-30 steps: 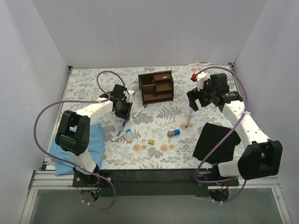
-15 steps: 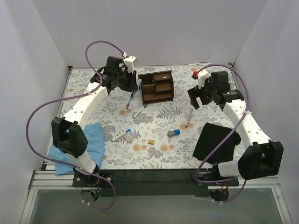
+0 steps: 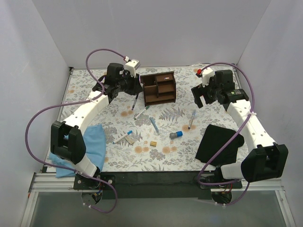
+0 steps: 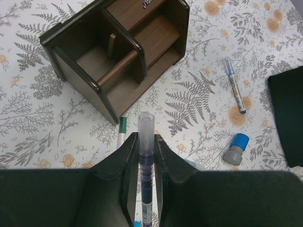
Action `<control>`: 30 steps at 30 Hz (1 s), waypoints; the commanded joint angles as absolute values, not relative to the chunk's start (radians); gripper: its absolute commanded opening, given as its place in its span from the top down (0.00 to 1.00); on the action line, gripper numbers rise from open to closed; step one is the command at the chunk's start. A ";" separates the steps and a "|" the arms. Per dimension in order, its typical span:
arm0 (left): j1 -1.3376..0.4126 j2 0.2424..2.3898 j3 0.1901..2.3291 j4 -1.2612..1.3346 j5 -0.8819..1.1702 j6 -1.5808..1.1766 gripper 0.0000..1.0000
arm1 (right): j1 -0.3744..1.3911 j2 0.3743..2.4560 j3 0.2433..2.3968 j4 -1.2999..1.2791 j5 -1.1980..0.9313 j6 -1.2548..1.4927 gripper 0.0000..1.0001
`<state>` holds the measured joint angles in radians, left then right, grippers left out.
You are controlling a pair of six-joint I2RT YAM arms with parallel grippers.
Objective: Sort the stationery into containers
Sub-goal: Place the pen in the storage box.
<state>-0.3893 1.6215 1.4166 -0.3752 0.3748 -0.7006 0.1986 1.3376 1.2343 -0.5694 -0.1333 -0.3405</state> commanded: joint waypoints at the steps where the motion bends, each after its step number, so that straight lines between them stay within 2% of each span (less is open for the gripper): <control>1: -0.394 1.496 1.313 -0.353 0.410 -0.693 1.00 | 0.206 1.332 1.256 -0.566 -0.126 -0.337 0.04; 6: -0.396 1.399 1.112 -0.129 0.380 -0.701 1.00 | 0.204 1.325 1.235 -0.566 -0.120 -0.337 0.04; 11: -0.397 1.394 0.943 0.516 0.451 -0.661 1.00 | 0.204 1.354 1.255 -0.566 -0.121 -0.350 0.05; 12: -0.400 1.420 0.971 0.622 0.471 -0.663 1.00 | 0.206 1.358 1.259 -0.566 -0.121 -0.354 0.05; 18: -0.400 1.714 1.184 0.813 0.489 -0.701 1.00 | 0.204 1.378 1.262 -0.563 -0.120 -0.365 0.05; 22: -0.416 1.847 1.339 0.853 0.460 -0.700 1.00 | 0.207 1.374 1.249 -0.554 -0.121 -0.364 0.05; 30: -0.417 2.003 1.497 0.871 0.410 -0.673 1.00 | 0.206 1.381 1.232 -0.543 -0.117 -0.362 0.05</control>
<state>-0.4141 1.9896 1.4078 0.8173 0.4507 -0.6910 0.2031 1.3849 1.2324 -0.5739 -0.1219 -0.3523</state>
